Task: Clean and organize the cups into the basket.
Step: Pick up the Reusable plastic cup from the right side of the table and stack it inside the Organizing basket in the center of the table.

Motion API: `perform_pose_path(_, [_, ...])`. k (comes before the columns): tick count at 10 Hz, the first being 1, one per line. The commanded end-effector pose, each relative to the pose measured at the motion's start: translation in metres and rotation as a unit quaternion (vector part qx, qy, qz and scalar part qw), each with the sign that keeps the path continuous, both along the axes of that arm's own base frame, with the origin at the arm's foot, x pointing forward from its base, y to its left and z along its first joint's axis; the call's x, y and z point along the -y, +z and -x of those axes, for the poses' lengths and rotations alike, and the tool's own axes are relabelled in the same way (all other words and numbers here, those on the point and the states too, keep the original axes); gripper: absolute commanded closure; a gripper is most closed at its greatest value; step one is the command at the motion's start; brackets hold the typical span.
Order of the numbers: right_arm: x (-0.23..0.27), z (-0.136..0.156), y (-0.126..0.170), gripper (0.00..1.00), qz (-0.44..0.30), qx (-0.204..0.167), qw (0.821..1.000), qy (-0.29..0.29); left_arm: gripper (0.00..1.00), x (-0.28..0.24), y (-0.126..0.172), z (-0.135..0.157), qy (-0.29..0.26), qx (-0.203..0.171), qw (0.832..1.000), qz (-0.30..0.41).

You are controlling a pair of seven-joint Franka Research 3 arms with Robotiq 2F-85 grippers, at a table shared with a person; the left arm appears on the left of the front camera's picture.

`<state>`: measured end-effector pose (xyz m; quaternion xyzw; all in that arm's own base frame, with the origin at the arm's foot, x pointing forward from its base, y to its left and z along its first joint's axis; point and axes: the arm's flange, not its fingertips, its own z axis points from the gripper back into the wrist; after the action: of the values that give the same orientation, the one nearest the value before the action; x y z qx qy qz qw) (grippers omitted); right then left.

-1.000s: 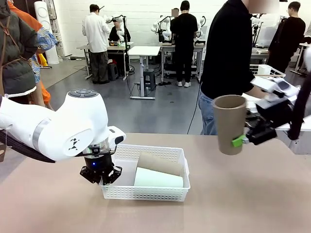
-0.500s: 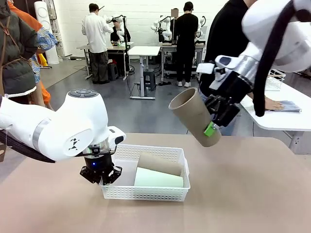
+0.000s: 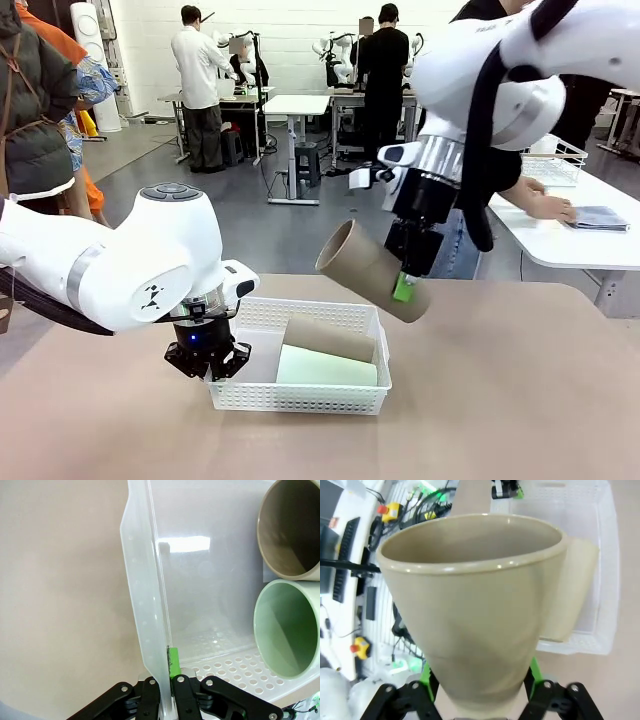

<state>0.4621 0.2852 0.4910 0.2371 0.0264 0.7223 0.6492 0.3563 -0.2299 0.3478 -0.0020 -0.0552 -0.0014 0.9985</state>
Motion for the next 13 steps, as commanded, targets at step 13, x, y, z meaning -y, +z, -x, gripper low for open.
perform_pose_path(13, [-0.054,-0.026,-0.084,0.2,-0.008,0.026,0.997,0.077,1.0,0.001,-0.001,0.001,-0.003,0.007,1.0,-0.004])
